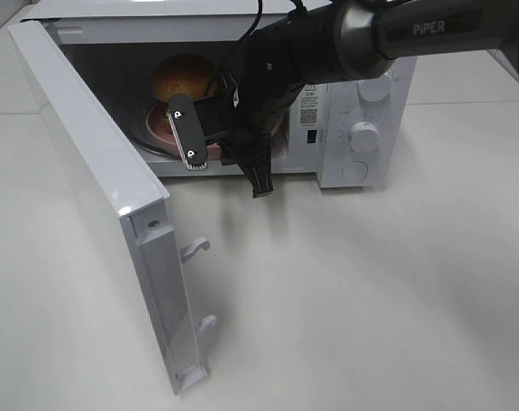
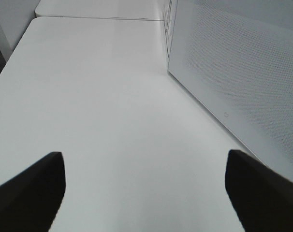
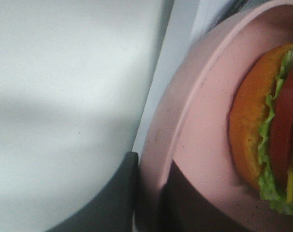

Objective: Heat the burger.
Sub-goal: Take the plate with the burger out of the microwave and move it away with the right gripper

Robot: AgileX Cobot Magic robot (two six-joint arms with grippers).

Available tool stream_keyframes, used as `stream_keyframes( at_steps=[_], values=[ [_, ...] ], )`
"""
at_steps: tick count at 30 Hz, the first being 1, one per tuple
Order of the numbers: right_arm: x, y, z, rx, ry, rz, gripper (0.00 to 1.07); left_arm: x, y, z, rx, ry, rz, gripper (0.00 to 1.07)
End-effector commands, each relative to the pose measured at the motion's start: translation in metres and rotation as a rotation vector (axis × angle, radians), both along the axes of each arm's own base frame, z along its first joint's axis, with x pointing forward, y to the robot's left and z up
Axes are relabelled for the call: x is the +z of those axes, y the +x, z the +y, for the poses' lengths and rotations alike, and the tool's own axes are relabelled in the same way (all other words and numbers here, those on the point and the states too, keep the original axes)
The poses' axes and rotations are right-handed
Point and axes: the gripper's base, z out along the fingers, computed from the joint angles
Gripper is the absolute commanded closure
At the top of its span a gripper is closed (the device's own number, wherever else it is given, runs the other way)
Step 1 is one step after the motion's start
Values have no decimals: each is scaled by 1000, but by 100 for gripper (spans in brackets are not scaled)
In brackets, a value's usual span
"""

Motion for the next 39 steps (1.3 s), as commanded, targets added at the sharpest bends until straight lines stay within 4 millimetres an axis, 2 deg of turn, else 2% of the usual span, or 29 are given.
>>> stream_keyframes(
  at_steps=[1, 14, 27, 33, 39],
  values=[
    [10, -2, -3, 28, 4, -31, 107, 1, 0, 0, 4, -6, -17, 25],
    [23, -8, -20, 55, 9, -71, 107, 1, 0, 0, 4, -6, -17, 25],
    [31, -31, -34, 114, 11, -126, 107, 1, 0, 0, 4, -6, -17, 25],
    [36, -47, -45, 158, -16, -141, 107, 1, 0, 0, 4, -6, -17, 25],
    [39, -55, -58, 163, -20, -130, 107, 1, 0, 0, 4, -6, -17, 25]
  ],
)
